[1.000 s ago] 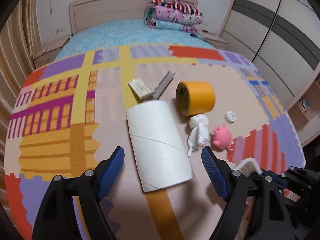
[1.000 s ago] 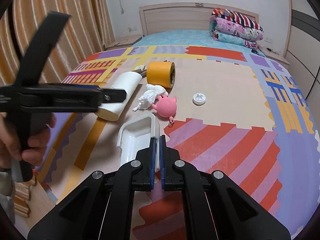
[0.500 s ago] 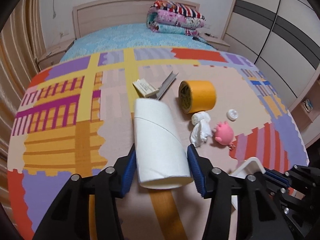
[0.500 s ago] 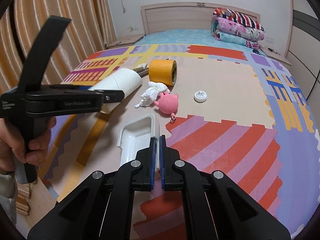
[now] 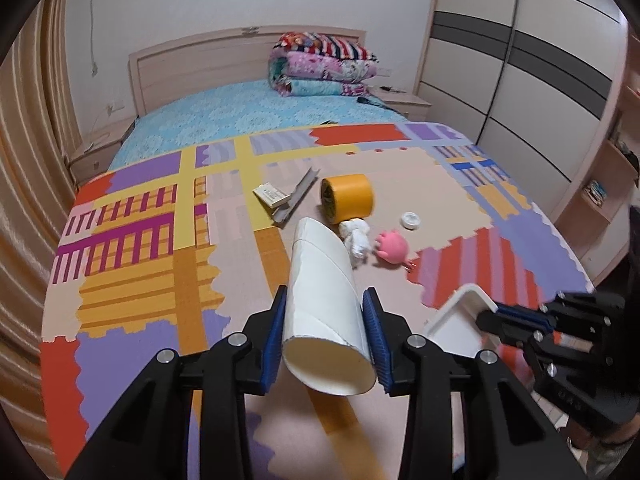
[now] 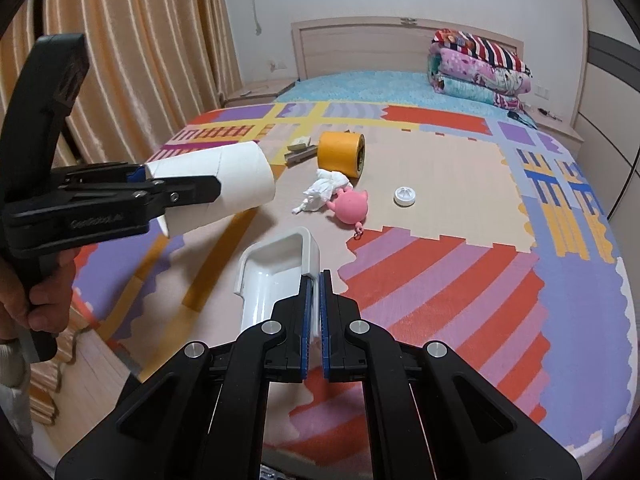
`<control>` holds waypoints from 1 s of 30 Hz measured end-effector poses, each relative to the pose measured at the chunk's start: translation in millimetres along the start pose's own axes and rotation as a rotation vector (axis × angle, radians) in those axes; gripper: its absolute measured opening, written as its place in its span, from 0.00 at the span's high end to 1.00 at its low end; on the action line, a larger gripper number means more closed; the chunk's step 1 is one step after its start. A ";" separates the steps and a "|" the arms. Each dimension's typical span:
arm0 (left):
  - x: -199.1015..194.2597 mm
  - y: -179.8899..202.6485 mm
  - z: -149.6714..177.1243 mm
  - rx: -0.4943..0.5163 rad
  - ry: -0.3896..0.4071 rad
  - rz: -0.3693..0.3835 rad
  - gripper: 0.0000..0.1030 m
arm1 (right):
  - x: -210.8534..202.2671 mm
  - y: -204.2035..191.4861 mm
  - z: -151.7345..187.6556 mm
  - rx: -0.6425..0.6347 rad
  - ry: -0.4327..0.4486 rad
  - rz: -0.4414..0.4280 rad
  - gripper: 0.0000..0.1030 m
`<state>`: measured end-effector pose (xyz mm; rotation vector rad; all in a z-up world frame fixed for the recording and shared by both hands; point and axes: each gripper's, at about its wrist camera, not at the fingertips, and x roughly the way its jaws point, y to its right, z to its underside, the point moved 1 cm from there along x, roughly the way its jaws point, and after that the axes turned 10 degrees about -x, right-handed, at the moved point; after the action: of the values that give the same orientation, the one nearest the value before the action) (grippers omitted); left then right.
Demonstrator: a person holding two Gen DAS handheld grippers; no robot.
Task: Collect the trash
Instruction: 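Lift the paper tube and white box and lower both over the trash bin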
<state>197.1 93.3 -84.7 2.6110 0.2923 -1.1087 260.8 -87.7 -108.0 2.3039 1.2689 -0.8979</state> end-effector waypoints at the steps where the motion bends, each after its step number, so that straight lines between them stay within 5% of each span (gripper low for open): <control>1: -6.9 2.0 3.7 0.010 0.007 0.004 0.65 | -3.5 -1.1 0.8 -0.003 0.005 0.000 0.95; 15: -84.0 18.3 65.8 0.097 0.040 0.069 0.65 | -52.3 -24.4 25.8 -0.053 0.037 -0.032 0.95; 30: -97.8 28.3 162.9 0.110 -0.117 0.138 0.65 | -55.6 -55.2 95.1 -0.085 -0.098 -0.105 0.95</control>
<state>29.8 4.3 -116.3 2.6011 0.0261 -1.2545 158.2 -147.9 -140.4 2.1184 1.3697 -0.9596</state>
